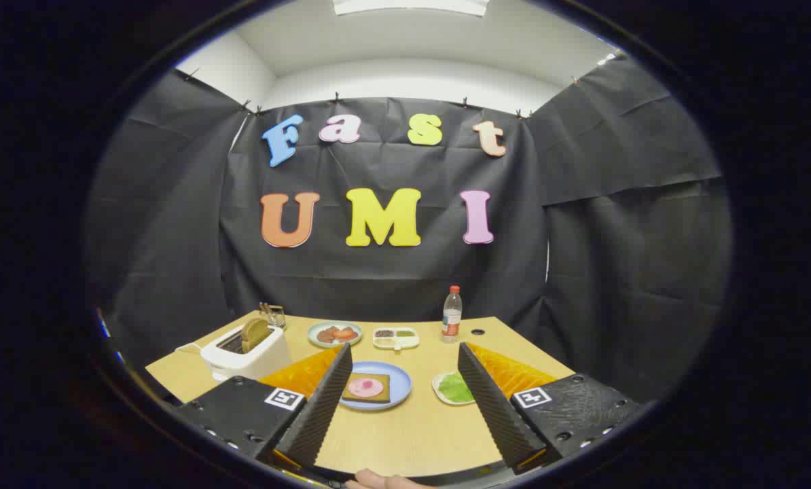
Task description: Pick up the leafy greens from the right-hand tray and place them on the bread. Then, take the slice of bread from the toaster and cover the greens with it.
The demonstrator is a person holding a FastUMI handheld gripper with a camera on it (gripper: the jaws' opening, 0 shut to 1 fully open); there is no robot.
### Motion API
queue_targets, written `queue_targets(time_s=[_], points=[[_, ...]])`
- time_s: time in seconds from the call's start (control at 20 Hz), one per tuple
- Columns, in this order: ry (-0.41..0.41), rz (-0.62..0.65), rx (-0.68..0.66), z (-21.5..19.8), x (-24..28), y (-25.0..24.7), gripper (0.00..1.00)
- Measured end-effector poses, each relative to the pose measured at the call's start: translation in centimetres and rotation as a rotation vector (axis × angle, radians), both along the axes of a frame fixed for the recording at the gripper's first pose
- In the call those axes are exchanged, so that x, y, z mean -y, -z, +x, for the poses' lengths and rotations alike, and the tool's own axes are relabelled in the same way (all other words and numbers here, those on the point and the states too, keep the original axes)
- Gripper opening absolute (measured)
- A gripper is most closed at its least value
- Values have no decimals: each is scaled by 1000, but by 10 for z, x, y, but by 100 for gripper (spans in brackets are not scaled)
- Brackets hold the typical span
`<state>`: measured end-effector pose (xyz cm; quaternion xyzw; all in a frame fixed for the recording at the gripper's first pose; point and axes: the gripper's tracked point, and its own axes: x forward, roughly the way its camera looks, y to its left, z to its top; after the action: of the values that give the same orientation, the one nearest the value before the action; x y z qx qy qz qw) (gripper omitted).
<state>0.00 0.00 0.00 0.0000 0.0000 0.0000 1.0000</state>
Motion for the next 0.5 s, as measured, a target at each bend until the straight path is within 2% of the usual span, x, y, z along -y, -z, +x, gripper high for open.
queue_targets(time_s=[0.5], points=[[16,5,-2,1,6,2,96]])
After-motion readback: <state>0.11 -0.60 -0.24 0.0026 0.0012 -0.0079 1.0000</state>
